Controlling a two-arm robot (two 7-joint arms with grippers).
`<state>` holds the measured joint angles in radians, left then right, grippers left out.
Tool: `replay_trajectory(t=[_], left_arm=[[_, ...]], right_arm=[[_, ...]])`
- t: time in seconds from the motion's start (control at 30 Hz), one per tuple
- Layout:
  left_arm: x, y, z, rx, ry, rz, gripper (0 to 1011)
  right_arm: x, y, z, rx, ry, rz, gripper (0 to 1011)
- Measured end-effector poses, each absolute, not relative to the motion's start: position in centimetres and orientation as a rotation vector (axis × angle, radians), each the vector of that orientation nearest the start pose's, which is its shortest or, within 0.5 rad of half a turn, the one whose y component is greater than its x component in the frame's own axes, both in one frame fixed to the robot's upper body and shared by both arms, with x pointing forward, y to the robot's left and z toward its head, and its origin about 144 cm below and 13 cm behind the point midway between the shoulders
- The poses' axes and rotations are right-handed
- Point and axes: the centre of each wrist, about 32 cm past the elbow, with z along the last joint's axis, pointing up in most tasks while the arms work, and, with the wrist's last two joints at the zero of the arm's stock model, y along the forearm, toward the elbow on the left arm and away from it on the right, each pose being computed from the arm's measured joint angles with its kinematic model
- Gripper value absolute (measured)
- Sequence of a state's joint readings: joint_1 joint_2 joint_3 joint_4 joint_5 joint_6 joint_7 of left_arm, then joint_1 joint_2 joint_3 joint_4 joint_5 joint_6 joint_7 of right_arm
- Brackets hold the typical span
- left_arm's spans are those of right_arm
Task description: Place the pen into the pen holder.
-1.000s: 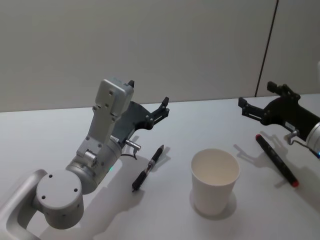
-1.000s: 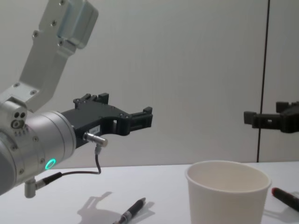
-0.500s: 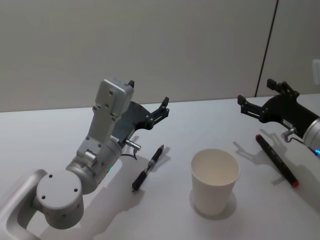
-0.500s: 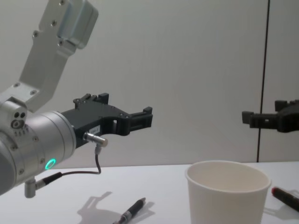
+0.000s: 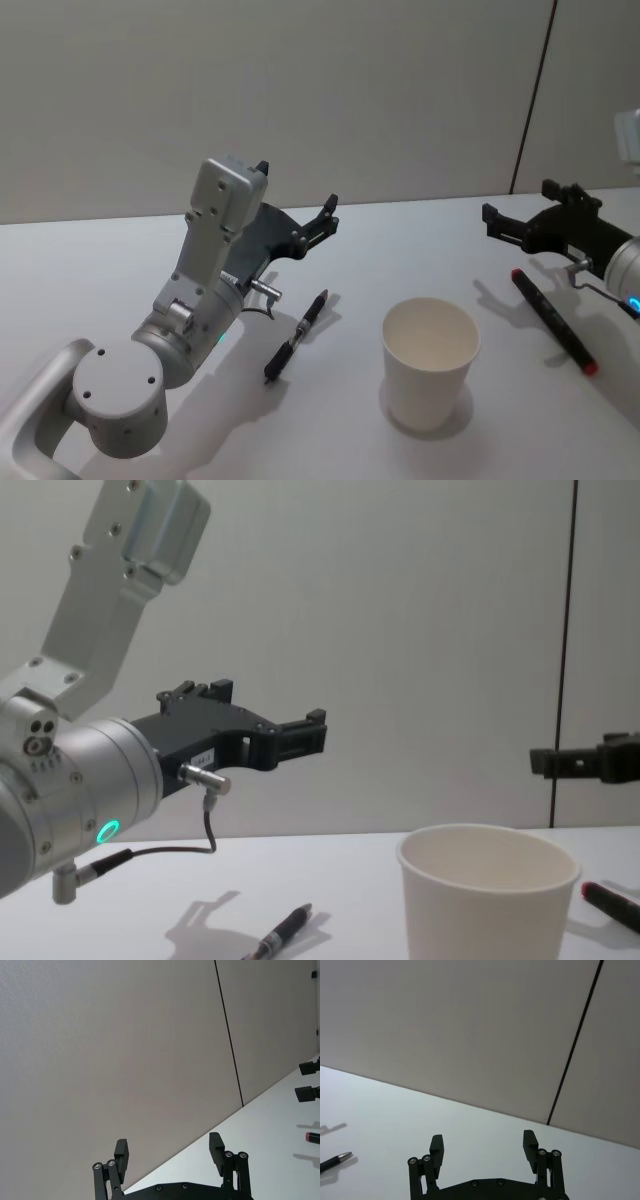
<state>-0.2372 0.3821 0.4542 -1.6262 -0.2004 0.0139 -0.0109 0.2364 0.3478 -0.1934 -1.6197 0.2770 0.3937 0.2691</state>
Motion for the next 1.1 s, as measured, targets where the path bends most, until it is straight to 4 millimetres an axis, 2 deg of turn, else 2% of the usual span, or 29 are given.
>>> replay_trajectory(t=[0.57, 1.1], left_arm=[[49.2, 19.8, 120.4, 0.061, -0.268, 1.124, 1001], [49.2, 19.8, 120.4, 0.061, -0.268, 1.124, 1001]], right_arm=[[51.6, -26.4, 124.7, -0.396, 0.275, -1.218, 1001], [52.7, -25.8, 123.8, -0.615, 0.426, -1.264, 1001]])
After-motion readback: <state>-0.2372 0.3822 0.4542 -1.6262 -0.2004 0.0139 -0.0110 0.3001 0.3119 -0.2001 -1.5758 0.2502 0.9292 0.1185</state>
